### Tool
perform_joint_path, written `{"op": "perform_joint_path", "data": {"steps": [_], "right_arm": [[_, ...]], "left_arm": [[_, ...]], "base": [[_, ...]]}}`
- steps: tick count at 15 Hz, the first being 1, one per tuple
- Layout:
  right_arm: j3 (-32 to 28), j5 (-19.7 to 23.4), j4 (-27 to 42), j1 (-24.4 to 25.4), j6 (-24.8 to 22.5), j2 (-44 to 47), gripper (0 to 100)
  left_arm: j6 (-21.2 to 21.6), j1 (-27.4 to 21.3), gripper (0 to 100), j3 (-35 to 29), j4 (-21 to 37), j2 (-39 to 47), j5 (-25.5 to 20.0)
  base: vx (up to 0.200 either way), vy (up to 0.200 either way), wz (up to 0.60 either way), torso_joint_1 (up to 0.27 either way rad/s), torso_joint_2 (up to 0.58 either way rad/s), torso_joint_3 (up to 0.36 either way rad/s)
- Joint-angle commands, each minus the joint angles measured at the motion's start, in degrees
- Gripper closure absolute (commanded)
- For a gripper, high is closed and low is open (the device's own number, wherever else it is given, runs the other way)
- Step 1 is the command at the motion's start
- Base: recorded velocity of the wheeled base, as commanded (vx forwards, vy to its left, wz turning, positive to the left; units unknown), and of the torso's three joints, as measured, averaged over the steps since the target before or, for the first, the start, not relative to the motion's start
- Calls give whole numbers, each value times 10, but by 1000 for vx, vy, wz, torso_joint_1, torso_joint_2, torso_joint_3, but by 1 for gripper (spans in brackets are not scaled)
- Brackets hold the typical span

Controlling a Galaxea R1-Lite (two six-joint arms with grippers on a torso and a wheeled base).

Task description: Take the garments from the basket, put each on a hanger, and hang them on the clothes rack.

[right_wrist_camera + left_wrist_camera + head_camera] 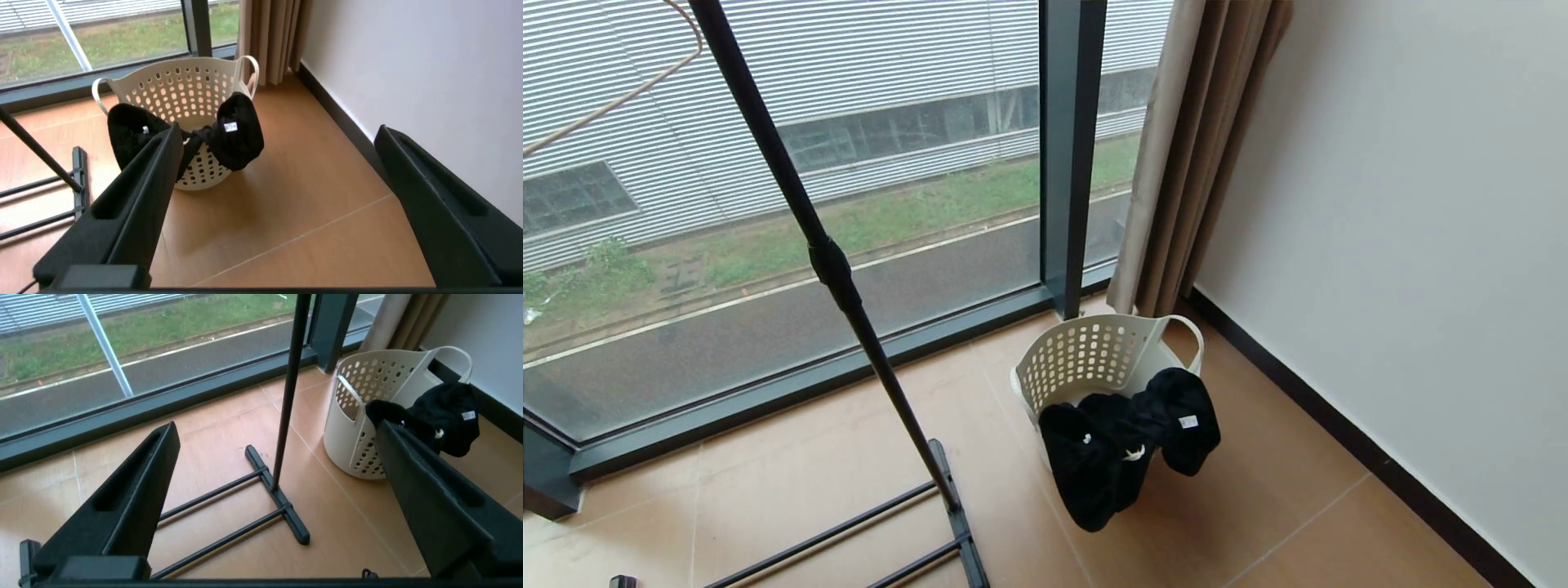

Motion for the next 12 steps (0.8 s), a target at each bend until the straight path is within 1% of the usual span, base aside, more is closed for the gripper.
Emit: {"op": "perform_joint_path", "data": {"steps": [1,12], "right_arm": [[0,0,0,0,0,0,0],[0,0,0,0,0,0,0]], "left_arm": [[0,0,0,0,0,1,0],[0,0,0,0,0,1,0]], "base": [[0,0,0,7,2,-193],[0,0,0,5,0,-199]]}}
